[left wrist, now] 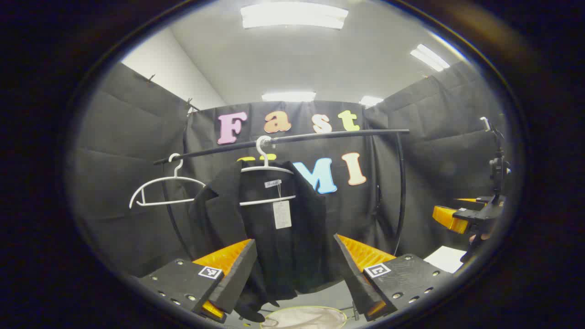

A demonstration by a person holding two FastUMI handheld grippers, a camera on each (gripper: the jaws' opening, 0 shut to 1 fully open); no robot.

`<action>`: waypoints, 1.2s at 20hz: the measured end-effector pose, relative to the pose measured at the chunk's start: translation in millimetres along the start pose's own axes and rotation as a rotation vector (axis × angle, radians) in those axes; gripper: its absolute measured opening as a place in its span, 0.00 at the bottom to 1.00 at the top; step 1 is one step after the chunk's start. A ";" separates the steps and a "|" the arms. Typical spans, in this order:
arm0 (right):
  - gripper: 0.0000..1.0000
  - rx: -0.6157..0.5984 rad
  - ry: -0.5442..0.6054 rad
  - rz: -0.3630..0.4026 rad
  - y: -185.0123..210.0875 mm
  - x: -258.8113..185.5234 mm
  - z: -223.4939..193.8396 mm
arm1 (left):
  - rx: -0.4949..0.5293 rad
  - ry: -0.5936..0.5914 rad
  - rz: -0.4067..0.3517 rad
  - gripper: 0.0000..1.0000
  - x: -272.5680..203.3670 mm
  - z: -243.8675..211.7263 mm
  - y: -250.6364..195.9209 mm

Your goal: Grasp the clothes on the hanger with both hands and then place them into the laundry hamper below.

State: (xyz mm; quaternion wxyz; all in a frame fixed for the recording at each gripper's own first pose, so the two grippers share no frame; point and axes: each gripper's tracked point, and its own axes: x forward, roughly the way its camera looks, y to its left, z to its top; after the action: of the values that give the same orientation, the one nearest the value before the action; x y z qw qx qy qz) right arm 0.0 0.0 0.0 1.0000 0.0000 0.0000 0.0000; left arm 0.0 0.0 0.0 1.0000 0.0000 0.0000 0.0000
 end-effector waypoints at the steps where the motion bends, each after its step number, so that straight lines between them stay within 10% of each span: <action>1: 0.98 -0.001 -0.003 -0.004 -0.9 -1.4 0.8 | -0.013 0.006 -0.003 0.98 -0.6 -2.6 -0.6; 24: 0.98 -0.048 0.025 0.041 25.7 -3.4 -0.7 | -0.182 0.072 0.051 0.98 3.6 -27.5 30.7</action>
State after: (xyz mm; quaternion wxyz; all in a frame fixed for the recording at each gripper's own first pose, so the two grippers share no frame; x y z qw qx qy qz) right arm -3.4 25.7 -0.7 0.9994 -0.0238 0.0124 0.0207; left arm 3.6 30.7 -27.5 0.9949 -0.0907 0.0361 0.0256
